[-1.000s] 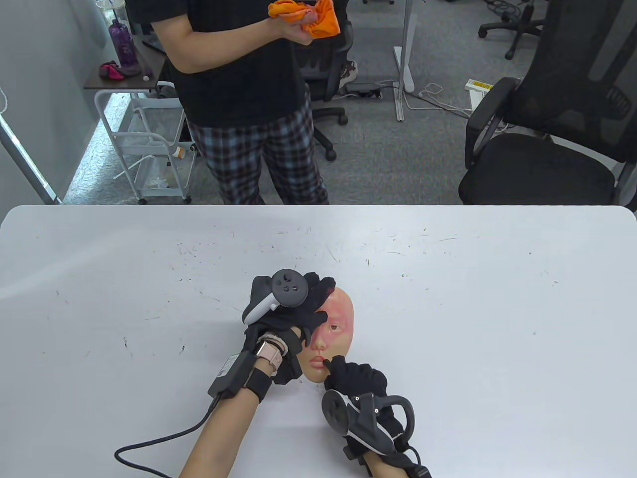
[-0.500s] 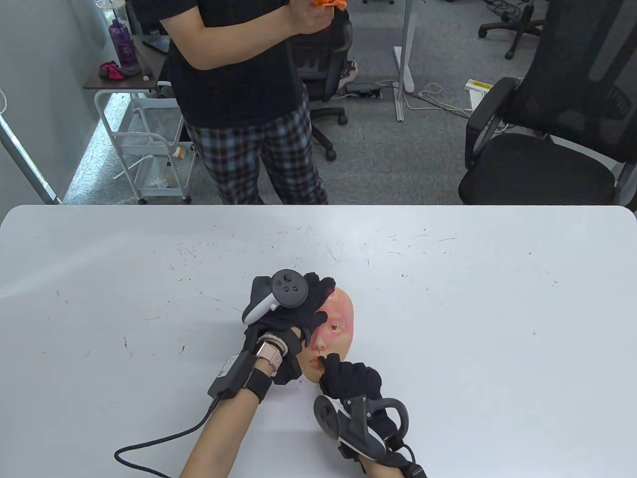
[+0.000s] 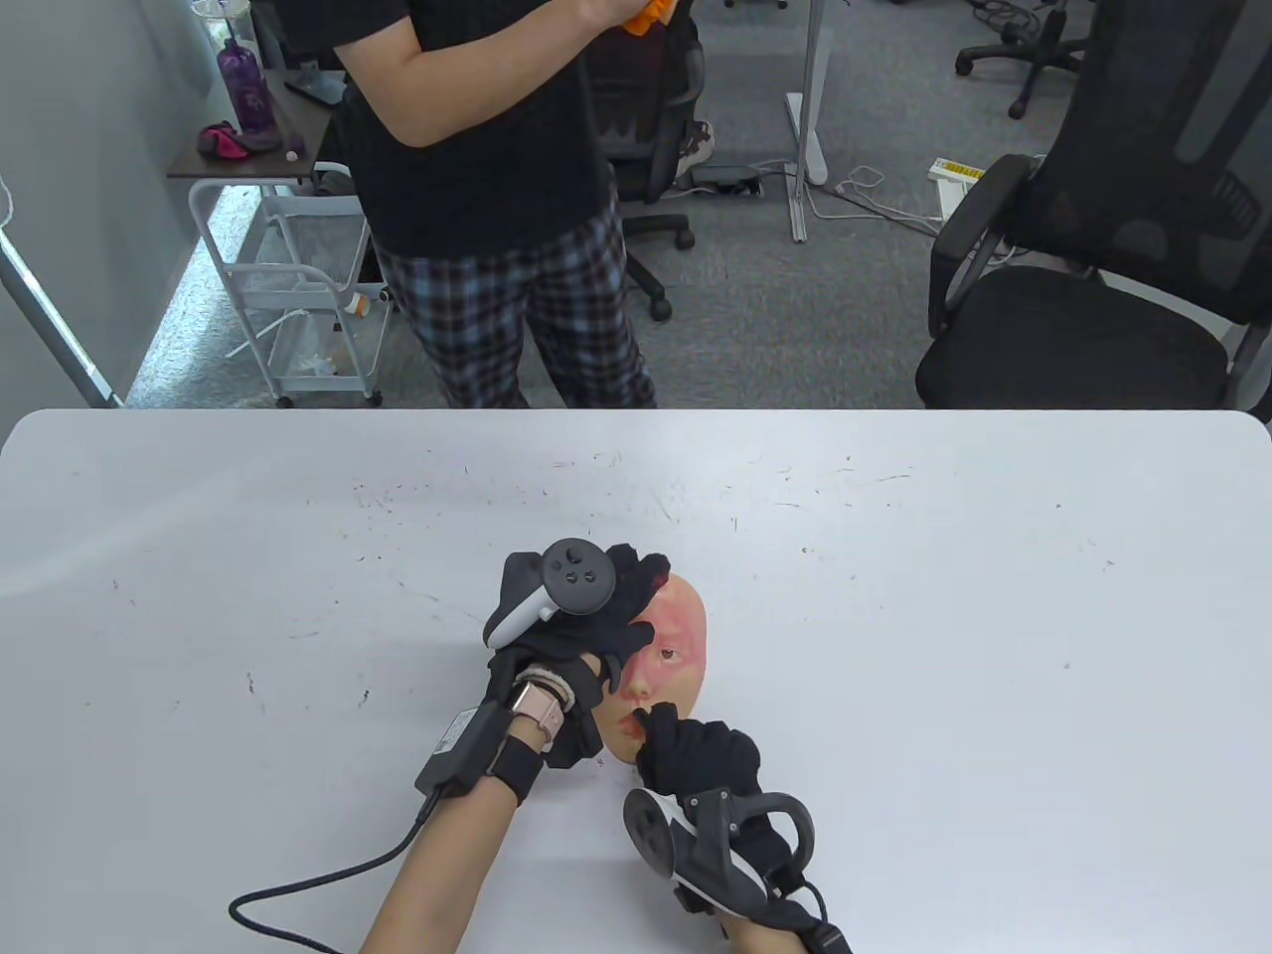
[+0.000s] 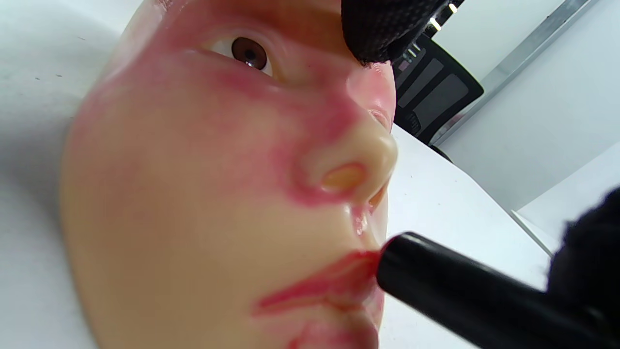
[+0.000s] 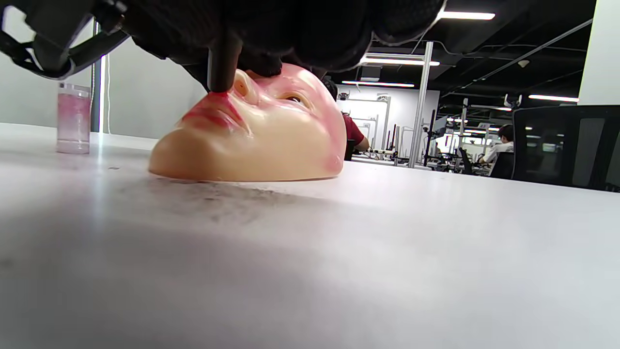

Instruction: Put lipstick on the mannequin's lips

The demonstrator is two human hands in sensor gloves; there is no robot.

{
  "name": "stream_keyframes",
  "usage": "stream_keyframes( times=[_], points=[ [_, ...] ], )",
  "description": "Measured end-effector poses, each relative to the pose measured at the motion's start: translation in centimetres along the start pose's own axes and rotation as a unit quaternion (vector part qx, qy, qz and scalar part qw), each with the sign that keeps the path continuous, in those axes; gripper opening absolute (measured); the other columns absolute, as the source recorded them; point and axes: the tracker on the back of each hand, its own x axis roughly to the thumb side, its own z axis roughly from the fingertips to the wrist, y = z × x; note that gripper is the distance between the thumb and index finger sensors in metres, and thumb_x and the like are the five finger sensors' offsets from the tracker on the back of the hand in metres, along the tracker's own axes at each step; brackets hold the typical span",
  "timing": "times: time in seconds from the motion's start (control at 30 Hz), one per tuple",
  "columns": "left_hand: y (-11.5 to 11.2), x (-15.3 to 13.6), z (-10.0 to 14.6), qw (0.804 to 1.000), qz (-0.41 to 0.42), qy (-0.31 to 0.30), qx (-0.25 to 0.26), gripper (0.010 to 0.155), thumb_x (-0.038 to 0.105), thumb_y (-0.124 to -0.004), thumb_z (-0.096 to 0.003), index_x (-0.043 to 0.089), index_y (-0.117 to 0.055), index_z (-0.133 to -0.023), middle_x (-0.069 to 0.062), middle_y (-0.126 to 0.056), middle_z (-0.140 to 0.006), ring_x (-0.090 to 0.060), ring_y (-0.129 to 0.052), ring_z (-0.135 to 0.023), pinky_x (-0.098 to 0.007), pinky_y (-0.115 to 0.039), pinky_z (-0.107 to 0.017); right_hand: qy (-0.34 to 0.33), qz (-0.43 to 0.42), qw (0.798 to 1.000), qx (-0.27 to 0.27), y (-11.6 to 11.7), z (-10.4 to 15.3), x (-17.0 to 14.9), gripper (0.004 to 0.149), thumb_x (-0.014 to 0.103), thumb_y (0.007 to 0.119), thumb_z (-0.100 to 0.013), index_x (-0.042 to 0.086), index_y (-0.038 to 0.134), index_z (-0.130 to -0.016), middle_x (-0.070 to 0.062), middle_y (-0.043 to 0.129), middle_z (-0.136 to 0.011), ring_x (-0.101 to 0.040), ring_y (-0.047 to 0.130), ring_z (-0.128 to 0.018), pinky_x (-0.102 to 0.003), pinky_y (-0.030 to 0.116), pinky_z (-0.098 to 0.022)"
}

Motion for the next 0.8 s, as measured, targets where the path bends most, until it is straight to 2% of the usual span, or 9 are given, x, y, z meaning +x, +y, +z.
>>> stream_keyframes(
  times=[0.07, 0.17, 0.23, 0.3, 0.37, 0.43, 0.53, 0.67, 0.8],
  points=[
    [0.0, 0.0, 0.0, 1.0, -0.001, 0.001, -0.001, 0.075, 0.036, -0.074, -0.0537, 0.043, -0.033, -0.116, 0.0, -0.014, -0.122, -0.031, -0.012, -0.111, -0.056, -0.028, -0.082, -0.011, 0.001, 1.0, 0.003, 0.0, 0.0, 0.3, 0.053, 0.043, 0.075, -0.048, 0.015, 0.072, -0.093, -0.001, 0.088, -0.06, -0.02, 0.087, -0.054, -0.049, 0.07, -0.054],
    [0.0, 0.0, 0.0, 1.0, 0.001, 0.0, 0.0, 0.075, 0.036, -0.074, -0.0537, 0.043, -0.033, -0.116, 0.0, -0.014, -0.122, -0.031, -0.012, -0.111, -0.056, -0.028, -0.082, -0.034, 0.017, 0.998, 0.052, 0.4, -0.5, 1.3, 0.053, 0.044, 0.073, -0.05, 0.016, 0.069, -0.095, 0.0, 0.087, -0.063, -0.02, 0.086, -0.057, -0.048, 0.069, -0.056],
    [0.0, 0.0, 0.0, 1.0, 0.0, 0.0, 0.0, 0.075, 0.037, -0.075, -0.053, 0.044, -0.034, -0.116, 0.0, -0.015, -0.122, -0.031, -0.012, -0.111, -0.057, -0.029, -0.081, -0.034, 0.013, 0.997, 0.064, 0.6, -0.8, 1.6, 0.053, 0.044, 0.073, -0.051, 0.016, 0.069, -0.095, 0.0, 0.086, -0.064, -0.02, 0.085, -0.058, -0.049, 0.069, -0.057],
    [0.0, 0.0, 0.0, 1.0, 0.0, -0.001, 0.0, 0.075, 0.036, -0.074, -0.0535, 0.043, -0.034, -0.116, 0.0, -0.015, -0.122, -0.031, -0.012, -0.111, -0.056, -0.029, -0.081, -0.03, 0.009, 0.998, 0.056, 0.5, -0.7, 1.4, 0.053, 0.043, 0.073, -0.051, 0.015, 0.069, -0.095, -0.001, 0.086, -0.064, -0.021, 0.085, -0.057, -0.049, 0.068, -0.057],
    [0.0, 0.0, 0.0, 1.0, -0.001, 0.001, 0.0, 0.075, 0.036, -0.074, -0.0537, 0.043, -0.033, -0.116, 0.0, -0.015, -0.122, -0.031, -0.012, -0.111, -0.056, -0.028, -0.082, -0.011, 0.0, 1.0, 0.012, 0.1, -0.2, 0.4, 0.053, 0.043, 0.075, -0.048, 0.015, 0.072, -0.093, -0.001, 0.088, -0.06, -0.02, 0.087, -0.054, -0.049, 0.07, -0.054],
    [0.0, 0.0, 0.0, 1.0, -0.001, 0.002, -0.001, 0.075, 0.036, -0.074, -0.0535, 0.043, -0.033, -0.116, 0.0, -0.014, -0.122, -0.031, -0.012, -0.111, -0.056, -0.028, -0.082, 0.006, -0.022, 1.0, 0.002, 0.1, 0.1, -0.3, 0.053, 0.042, 0.076, -0.047, 0.013, 0.075, -0.091, -0.002, 0.089, -0.057, -0.022, 0.088, -0.051, -0.05, 0.071, -0.052],
    [0.0, 0.0, 0.0, 1.0, -0.001, 0.0, -0.001, 0.075, 0.036, -0.074, -0.054, 0.043, -0.033, -0.116, 0.0, -0.014, -0.122, -0.03, -0.012, -0.111, -0.055, -0.028, -0.082, 0.023, -0.036, 0.999, 0.033, 0.3, 0.0, -1.0, 0.053, 0.043, 0.076, -0.047, 0.013, 0.075, -0.091, -0.001, 0.089, -0.057, -0.021, 0.088, -0.051, -0.049, 0.071, -0.052],
    [0.0, 0.0, 0.0, 1.0, 0.001, 0.0, -0.002, 0.075, 0.036, -0.074, -0.0537, 0.043, -0.033, -0.116, 0.0, -0.014, -0.122, -0.03, -0.011, -0.111, -0.056, -0.028, -0.082, 0.008, -0.041, 0.999, 0.024, 0.2, 0.0, -0.6, 0.053, 0.044, 0.073, -0.049, 0.015, 0.073, -0.093, 0.0, 0.088, -0.061, -0.02, 0.088, -0.054, -0.048, 0.071, -0.054],
    [0.0, 0.0, -0.1, 1.0, -0.002, 0.002, -0.002, 0.075, 0.036, -0.074, -0.0539, 0.043, -0.033, -0.116, 0.0, -0.014, -0.122, -0.03, -0.011, -0.111, -0.056, -0.028, -0.082, 0.02, -0.037, 0.999, 0.025, 0.2, -0.1, -0.4, 0.052, 0.044, 0.074, -0.048, 0.015, 0.074, -0.091, 0.0, 0.089, -0.058, -0.02, 0.088, -0.052, -0.049, 0.072, -0.052]
  ],
)
